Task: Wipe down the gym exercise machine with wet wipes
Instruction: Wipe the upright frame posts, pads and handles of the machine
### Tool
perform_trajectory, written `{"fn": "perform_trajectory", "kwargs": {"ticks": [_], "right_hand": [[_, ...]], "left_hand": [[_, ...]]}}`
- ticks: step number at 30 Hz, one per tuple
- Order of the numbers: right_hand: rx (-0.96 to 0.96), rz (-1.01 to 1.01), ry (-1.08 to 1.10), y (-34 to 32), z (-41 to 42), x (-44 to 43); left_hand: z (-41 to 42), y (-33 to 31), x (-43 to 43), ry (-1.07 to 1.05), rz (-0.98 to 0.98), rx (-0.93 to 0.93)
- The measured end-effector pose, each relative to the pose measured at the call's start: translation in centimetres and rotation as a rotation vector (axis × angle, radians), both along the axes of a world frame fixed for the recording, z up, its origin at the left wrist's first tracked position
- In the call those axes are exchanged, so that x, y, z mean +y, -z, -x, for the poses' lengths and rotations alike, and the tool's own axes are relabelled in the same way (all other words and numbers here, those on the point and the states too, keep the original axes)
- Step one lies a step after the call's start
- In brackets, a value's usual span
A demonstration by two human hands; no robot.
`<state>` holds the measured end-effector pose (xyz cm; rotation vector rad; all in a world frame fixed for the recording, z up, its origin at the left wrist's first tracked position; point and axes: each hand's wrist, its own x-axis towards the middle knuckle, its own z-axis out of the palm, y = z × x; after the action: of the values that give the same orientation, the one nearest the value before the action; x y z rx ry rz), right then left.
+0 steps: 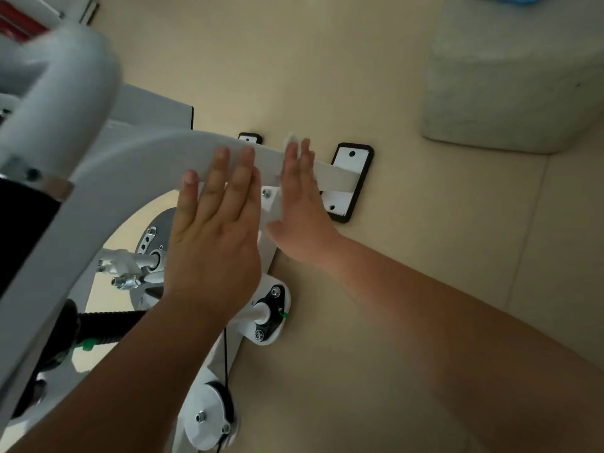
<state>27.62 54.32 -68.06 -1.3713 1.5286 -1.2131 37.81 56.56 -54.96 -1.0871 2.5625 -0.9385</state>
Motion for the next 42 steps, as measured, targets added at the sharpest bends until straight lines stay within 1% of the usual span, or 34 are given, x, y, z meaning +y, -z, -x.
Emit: {"fn": "perform_trajectory", "kwargs": {"ticks": [2, 4, 6, 11, 14, 16, 17, 18, 20, 22, 23, 25, 27, 31, 33, 35, 37, 38, 39, 41, 42], "right_hand": [[0.039, -0.005, 0.027, -0.8, -0.7, 0.3], [0.072, -0.035, 0.009, -1.1, -0.4, 0.6], [0.098, -0.057, -0.019, -2.1, -0.1, 0.9], [0.162, -0.001, -0.09, -6.1, -1.7, 2.8], [0.194, 0.025, -0.076, -8.1, -2.4, 3.6], [0.206, 0.037, -0.068, -10.1, -3.3, 4.1], [0.209, 0.038, -0.06, -11.2, -3.9, 4.4], [0.213, 0.043, -0.046, -12.4, -4.5, 4.8], [0.228, 0.078, -0.019, -13.9, -6.0, 5.8], [0.242, 0.134, 0.026, -14.5, -7.6, 6.6], [0.232, 0.155, 0.05, -14.6, -8.3, 6.8], [0.156, 0.164, 0.072, -14.6, -9.2, 7.2], [0.093, 0.15, 0.066, -14.6, -8.5, 7.9], [0.017, 0.017, 0.043, -15.5, -3.7, 11.1], [-0.046, -0.015, 0.108, -17.4, -0.9, 12.3], [-0.123, -0.006, 0.183, -20.5, 1.5, 13.1], [-0.169, 0.032, 0.169, -23.7, 2.6, 13.9], [-0.168, 0.052, 0.102, -25.0, 2.6, 14.3], [-0.118, 0.047, 0.0, -26.2, 2.2, 14.5], [0.066, 0.002, -0.197, -27.1, 0.9, 14.5], [0.143, -0.021, -0.246, -27.3, 0.4, 14.1]], "left_hand": [[-1.5, -1.1, 1.0, 0.001, 0.04, 0.049], [-2.8, -2.1, 2.2, 0.007, 0.079, 0.066], [-3.9, -2.9, 3.4, -0.028, 0.089, 0.059], [-6.2, -4.3, 5.6, -0.089, 0.091, 0.048], [-6.9, -5.5, 7.0, -0.068, 0.119, 0.051], [-7.2, -6.3, 7.9, -0.038, 0.181, -0.008], [-7.6, -6.8, 8.2, -0.041, 0.192, -0.005], [-8.4, -6.9, 8.5, -0.046, 0.148, 0.011], [-10.0, -7.1, 8.8, -0.084, -0.012, -0.012], [-11.3, -7.6, 9.4, -0.167, -0.114, 0.073], [-11.7, -7.7, 9.7, -0.177, -0.136, 0.095], [-12.0, -8.2, 10.8, -0.13, -0.102, 0.047], [-12.2, -8.9, 11.4, -0.146, -0.13, 0.13], [-12.5, -9.6, 13.1, 0.023, -0.16, 0.355], [-12.3, -10.4, 14.4, 0.121, -0.165, 0.508], [-12.4, -11.9, 15.9, 0.215, -0.135, 0.666], [-13.1, -13.7, 17.3, 0.281, -0.103, 0.789], [-13.2, -14.7, 17.7, 0.303, -0.092, 0.836], [-13.2, -15.8, 17.8, 0.309, -0.077, 0.867], [-12.4, -18.4, 17.3, 0.27, -0.056, 0.88], [-11.8, -19.7, 16.7, 0.226, -0.059, 0.862]]}}
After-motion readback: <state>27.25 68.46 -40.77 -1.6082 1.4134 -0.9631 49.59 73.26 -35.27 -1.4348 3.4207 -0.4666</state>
